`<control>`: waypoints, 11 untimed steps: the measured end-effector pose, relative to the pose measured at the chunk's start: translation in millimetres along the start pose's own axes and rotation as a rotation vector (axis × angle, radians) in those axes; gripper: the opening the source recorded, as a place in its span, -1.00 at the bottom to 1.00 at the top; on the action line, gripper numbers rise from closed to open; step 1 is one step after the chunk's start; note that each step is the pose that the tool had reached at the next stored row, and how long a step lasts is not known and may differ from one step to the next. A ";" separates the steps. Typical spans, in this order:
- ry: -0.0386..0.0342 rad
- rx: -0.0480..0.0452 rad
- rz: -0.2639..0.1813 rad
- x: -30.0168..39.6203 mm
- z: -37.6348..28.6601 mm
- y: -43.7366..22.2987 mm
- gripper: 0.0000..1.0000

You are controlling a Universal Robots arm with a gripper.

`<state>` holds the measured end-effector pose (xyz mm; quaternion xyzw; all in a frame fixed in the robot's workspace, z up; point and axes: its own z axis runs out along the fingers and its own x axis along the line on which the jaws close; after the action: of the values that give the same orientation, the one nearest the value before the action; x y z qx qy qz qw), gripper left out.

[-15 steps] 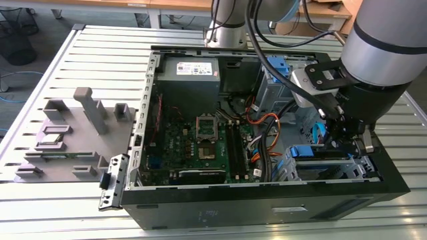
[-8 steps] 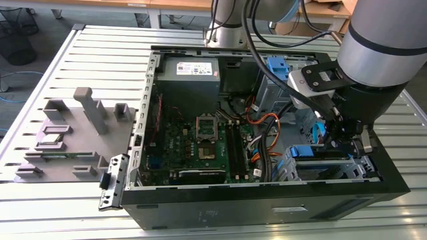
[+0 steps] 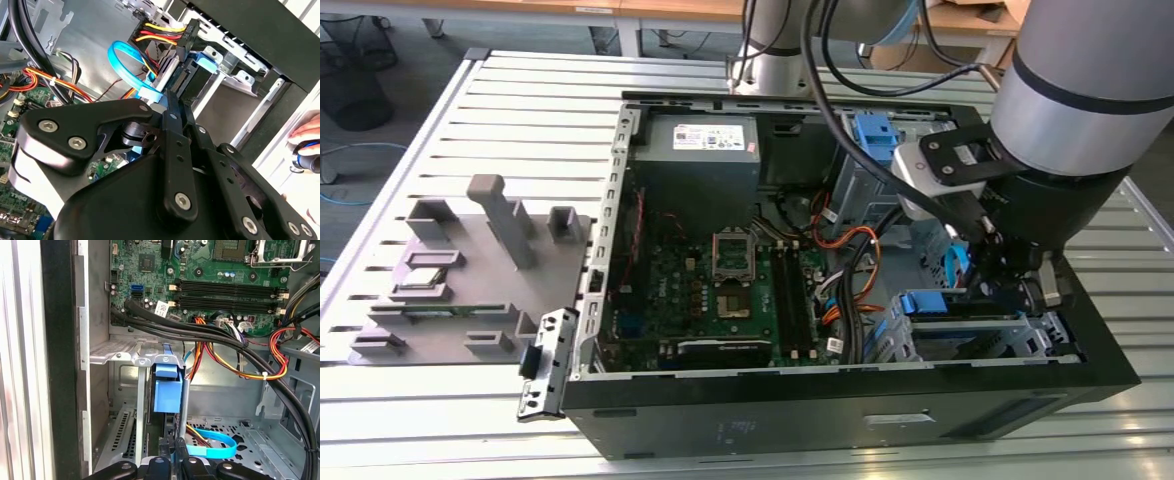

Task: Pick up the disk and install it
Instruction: 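Insert the first disk wire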

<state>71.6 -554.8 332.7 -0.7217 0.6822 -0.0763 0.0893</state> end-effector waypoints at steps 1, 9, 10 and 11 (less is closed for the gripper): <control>0.0002 0.0006 0.000 0.0 0.2 0.2 -0.68; 0.0001 0.0015 0.000 -1.4 0.8 0.8 -0.68; 0.0001 0.0015 0.000 -1.4 0.8 0.9 -0.68; 0.0002 0.0015 0.000 -1.4 0.7 0.9 -0.68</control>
<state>70.8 -553.5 331.8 -0.7216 0.6821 -0.0768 0.0898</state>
